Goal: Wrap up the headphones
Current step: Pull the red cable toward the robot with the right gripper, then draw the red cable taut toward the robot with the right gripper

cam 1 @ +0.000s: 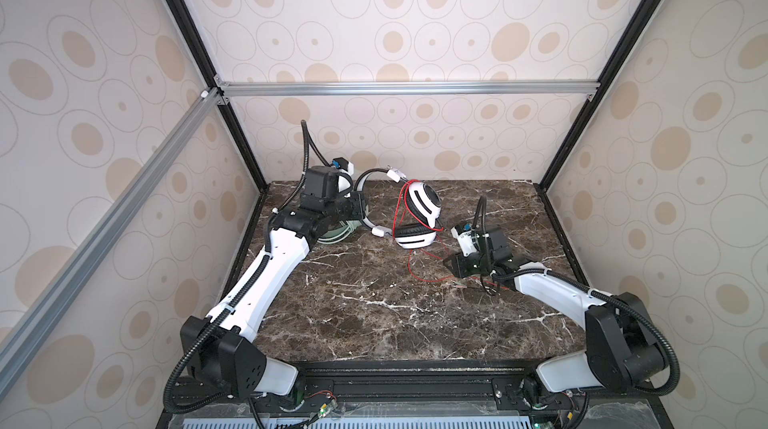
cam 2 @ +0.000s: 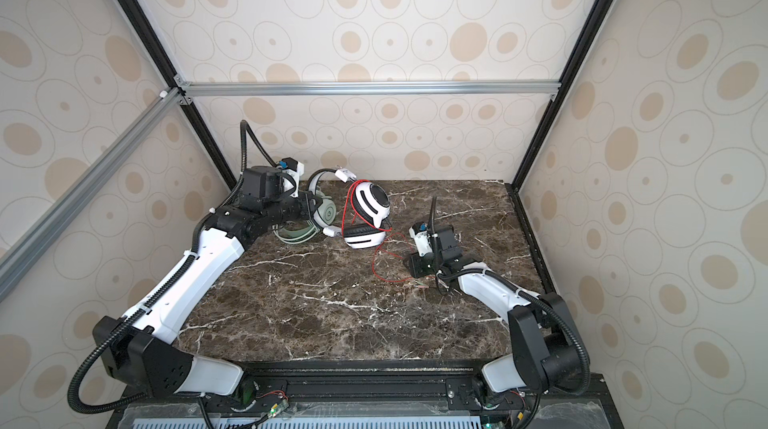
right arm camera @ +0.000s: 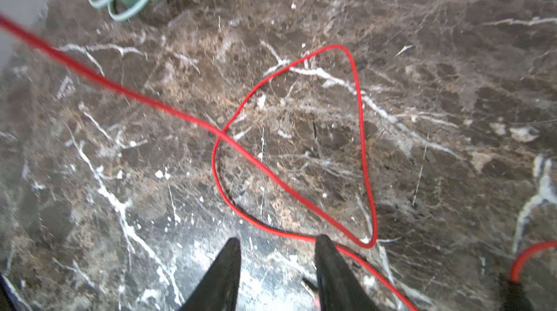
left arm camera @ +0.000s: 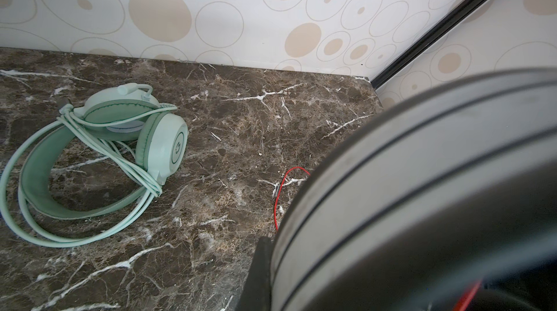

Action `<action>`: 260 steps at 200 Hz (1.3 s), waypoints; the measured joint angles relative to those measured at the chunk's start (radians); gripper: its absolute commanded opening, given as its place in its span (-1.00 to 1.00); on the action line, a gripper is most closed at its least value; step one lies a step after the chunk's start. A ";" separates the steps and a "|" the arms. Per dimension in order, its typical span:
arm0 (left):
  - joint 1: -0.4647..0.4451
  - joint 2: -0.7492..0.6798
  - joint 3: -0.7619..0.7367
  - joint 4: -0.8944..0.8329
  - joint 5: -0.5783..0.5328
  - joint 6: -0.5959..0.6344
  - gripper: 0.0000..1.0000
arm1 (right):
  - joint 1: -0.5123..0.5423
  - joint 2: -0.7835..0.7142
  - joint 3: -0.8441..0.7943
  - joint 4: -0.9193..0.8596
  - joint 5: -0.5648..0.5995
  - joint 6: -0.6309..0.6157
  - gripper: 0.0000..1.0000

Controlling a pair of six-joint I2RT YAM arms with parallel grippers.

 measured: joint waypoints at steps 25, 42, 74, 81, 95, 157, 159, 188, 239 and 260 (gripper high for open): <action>0.001 0.000 -0.001 0.000 0.000 0.000 -1.00 | 0.039 0.004 0.000 -0.010 0.063 -0.033 0.00; 0.002 0.000 -0.001 0.000 0.000 0.000 -1.00 | 0.041 0.021 0.008 -0.016 0.108 -0.051 0.03; 0.003 0.000 -0.001 0.000 -0.001 0.000 -1.00 | 0.050 0.103 0.088 -0.063 0.186 -0.093 0.05; 0.003 0.000 -0.001 0.000 -0.001 0.000 -1.00 | 0.053 0.122 0.109 -0.072 0.202 -0.104 0.05; 0.004 0.000 -0.001 0.000 -0.002 0.000 -1.00 | 0.059 0.149 0.138 -0.086 0.226 -0.123 0.05; 0.005 0.000 -0.001 0.000 -0.003 0.000 -1.00 | 0.064 0.238 0.226 -0.133 0.257 -0.188 -0.04; 0.005 0.000 -0.001 0.000 -0.003 0.000 -1.00 | 0.064 0.241 0.228 -0.132 0.257 -0.192 -0.04; 0.011 0.000 -0.001 0.000 -0.003 0.000 -1.00 | 0.065 0.272 0.263 -0.136 0.245 -0.232 -0.25; 0.045 0.000 -0.001 0.000 0.000 -0.011 -1.00 | 0.068 0.323 0.321 -0.163 0.195 -0.289 -0.94; 0.051 0.000 -0.001 0.000 -0.002 -0.012 -1.00 | 0.077 0.318 0.310 -0.153 0.180 -0.296 -1.00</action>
